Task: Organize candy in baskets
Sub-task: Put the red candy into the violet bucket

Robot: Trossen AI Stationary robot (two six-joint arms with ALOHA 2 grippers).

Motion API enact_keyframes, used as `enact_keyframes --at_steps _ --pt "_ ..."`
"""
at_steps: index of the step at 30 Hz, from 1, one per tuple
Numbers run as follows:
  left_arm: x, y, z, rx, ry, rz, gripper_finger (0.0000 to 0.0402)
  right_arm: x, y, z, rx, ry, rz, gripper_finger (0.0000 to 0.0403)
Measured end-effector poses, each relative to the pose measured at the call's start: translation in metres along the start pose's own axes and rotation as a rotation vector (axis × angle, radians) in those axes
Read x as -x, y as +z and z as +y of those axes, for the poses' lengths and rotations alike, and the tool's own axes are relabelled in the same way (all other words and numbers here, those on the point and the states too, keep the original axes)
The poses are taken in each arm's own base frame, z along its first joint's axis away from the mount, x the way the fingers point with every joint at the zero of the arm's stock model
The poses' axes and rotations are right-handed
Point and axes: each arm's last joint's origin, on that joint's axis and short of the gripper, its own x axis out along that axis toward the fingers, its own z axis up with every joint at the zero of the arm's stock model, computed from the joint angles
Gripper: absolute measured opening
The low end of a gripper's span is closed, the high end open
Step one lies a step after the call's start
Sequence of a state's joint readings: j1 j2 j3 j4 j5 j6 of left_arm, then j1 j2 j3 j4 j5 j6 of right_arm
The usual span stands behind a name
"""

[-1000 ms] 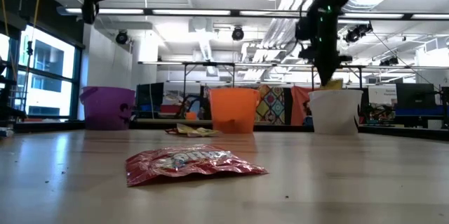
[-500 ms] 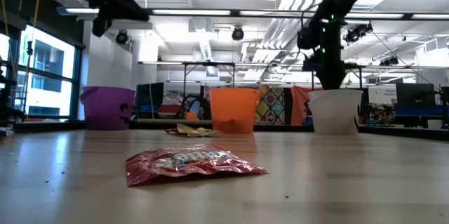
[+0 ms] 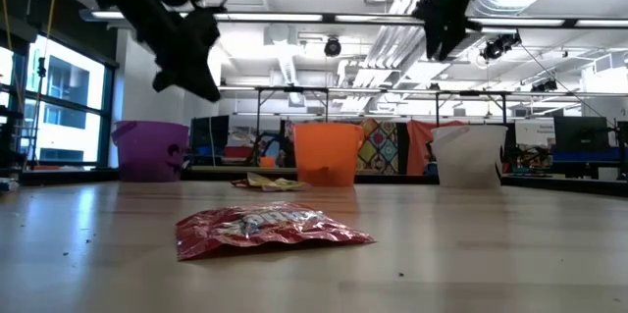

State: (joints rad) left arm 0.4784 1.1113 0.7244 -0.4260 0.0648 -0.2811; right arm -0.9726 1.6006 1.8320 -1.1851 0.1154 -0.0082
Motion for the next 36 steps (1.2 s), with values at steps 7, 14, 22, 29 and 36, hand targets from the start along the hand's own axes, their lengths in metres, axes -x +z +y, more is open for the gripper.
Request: enact_keyframes --at_steps 7,14,22,29,36 --pt "-0.039 0.008 0.002 -0.164 0.01 -0.019 0.011 0.037 -0.006 0.016 0.033 0.042 -0.095 0.0181" --pt "-0.08 0.0 0.008 -0.211 0.029 0.068 0.017 0.049 -0.01 0.026 0.046 0.071 -0.122 0.0181" --pt "-0.11 -0.01 0.014 -0.154 0.08 0.116 0.02 0.048 -0.01 0.027 0.045 0.073 -0.121 0.0181" --pt "-0.129 -0.018 0.027 -0.094 0.146 0.153 0.0205 0.048 -0.01 0.027 0.049 0.071 -0.125 0.0181" --pt "-0.141 -0.019 0.029 -0.149 0.137 0.139 0.0198 0.048 -0.009 0.027 0.05 0.072 -0.136 0.0181"
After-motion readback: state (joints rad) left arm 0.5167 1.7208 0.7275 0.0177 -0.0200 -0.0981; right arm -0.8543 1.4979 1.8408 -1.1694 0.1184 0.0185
